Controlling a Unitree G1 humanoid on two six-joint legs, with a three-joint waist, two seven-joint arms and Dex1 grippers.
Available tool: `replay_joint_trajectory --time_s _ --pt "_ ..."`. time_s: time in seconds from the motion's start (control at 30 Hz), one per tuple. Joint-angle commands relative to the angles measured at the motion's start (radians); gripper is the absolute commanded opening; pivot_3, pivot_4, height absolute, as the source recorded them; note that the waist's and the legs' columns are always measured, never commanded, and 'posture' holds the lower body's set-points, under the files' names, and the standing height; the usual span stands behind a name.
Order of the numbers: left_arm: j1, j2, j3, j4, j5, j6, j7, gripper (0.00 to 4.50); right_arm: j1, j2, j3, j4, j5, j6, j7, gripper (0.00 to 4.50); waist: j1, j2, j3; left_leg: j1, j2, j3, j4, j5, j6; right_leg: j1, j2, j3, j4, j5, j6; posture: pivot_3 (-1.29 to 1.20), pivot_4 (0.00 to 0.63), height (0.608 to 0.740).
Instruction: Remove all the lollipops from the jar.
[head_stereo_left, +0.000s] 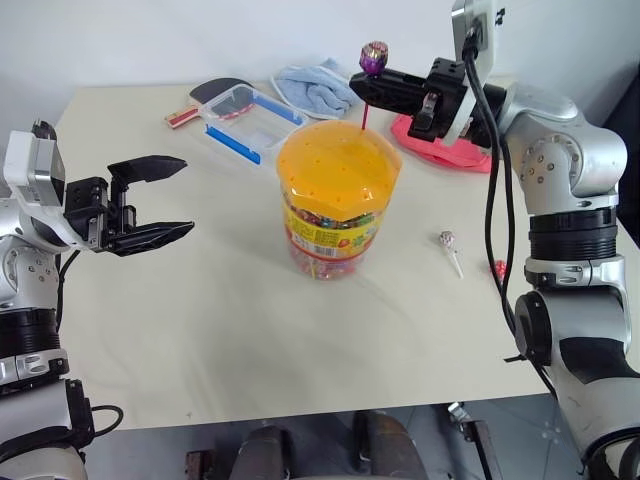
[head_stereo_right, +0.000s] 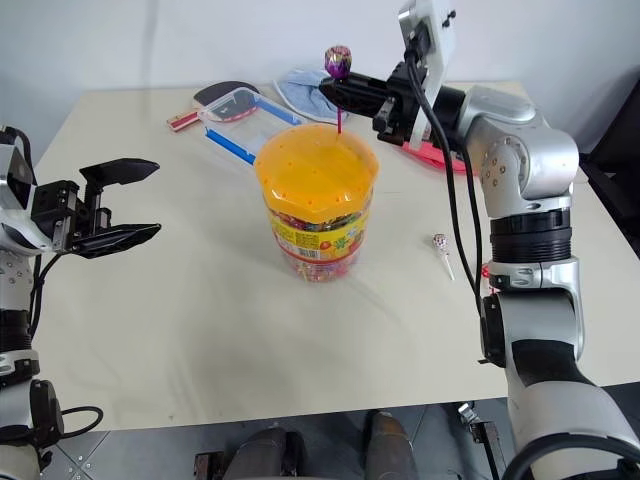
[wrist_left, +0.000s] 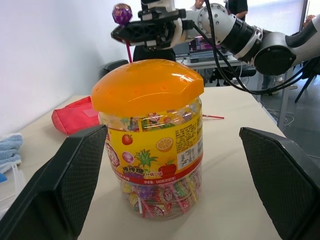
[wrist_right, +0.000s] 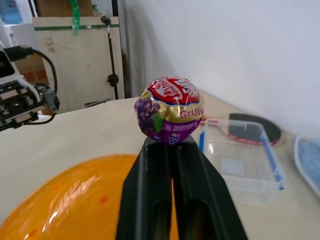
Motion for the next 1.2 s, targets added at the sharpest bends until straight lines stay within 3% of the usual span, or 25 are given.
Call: replay_joint_trajectory --time_s 0.03,0.27,0.47,0.6,0.77,0.97,1.2 --pt "-0.021 0.009 0.011 -0.005 -0.014 -0.006 -0.028 4.50 -0.054 -0.006 -0.047 -0.009 -0.001 -0.027 -0.024 0.01 0.000 0.000 0.000 0.000 0.000 0.000 0.000 0.000 0.000 0.000 0.000 0.000 0.000 0.000 0.000 0.00 0.150 0.740" --pt "-0.047 0.005 -0.009 0.020 -0.006 -0.003 -0.038 4.50 -0.145 -0.076 -0.146 0.023 -0.032 -0.037 -0.172 0.01 0.005 0.000 0.000 -0.004 0.000 0.000 0.001 0.000 0.000 -0.004 0.000 0.000 0.001 0.000 0.000 0.00 0.150 0.740" --pt "-0.065 0.014 -0.020 0.049 0.001 -0.006 -0.048 4.50 -0.074 -0.230 -0.168 0.051 -0.126 0.071 -0.310 0.01 0.005 0.000 0.000 -0.008 0.000 -0.001 0.002 0.000 0.000 -0.006 0.000 -0.001 0.000 0.000 0.000 0.00 0.150 0.740" --pt "-0.065 0.014 -0.027 0.052 0.002 -0.005 -0.049 4.50 0.098 -0.370 -0.156 0.066 -0.225 0.187 -0.386 0.01 0.008 0.000 0.000 -0.009 0.000 -0.001 0.002 0.000 0.000 -0.007 0.000 -0.001 0.000 0.000 0.000 0.00 0.150 0.740" --pt "-0.053 0.025 -0.033 0.047 -0.001 0.003 -0.058 4.50 0.415 -0.505 -0.174 -0.009 -0.253 0.304 -0.359 0.01 0.007 0.000 0.000 -0.010 -0.001 0.000 0.002 0.000 0.000 -0.008 -0.001 -0.001 -0.001 0.000 0.000 0.00 0.150 0.740" --pt "-0.011 0.055 -0.034 0.024 -0.002 0.029 -0.072 4.50 0.632 -0.533 -0.225 0.034 -0.244 0.365 -0.351 0.01 -0.002 0.001 0.000 -0.008 0.000 0.001 0.002 0.000 0.000 -0.008 -0.001 -0.001 0.001 0.000 0.000 0.00 0.150 0.740" --pt "0.024 0.080 -0.036 0.002 -0.002 0.066 -0.050 4.50 0.684 -0.497 -0.261 0.130 -0.242 0.314 -0.373 0.01 0.006 0.001 0.000 -0.008 0.000 0.001 0.004 0.000 0.000 -0.007 -0.001 0.001 0.001 0.001 0.001 0.00 0.150 0.740"
